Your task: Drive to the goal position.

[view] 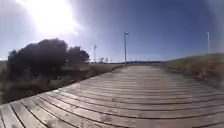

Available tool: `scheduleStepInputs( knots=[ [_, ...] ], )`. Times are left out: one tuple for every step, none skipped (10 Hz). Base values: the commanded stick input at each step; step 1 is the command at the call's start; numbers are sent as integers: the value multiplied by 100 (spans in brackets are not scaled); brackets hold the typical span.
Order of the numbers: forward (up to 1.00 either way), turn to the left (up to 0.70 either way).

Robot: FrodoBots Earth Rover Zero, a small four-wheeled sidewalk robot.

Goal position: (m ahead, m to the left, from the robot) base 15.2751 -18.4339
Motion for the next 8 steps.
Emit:
scheduleStepInputs(
  knots=[
    [70, 0],
    [70, 0],
    [70, 0],
    [70, 0],
    [70, 0],
    [70, 0],
    [70, 0],
    [70, 0]
  ],
)
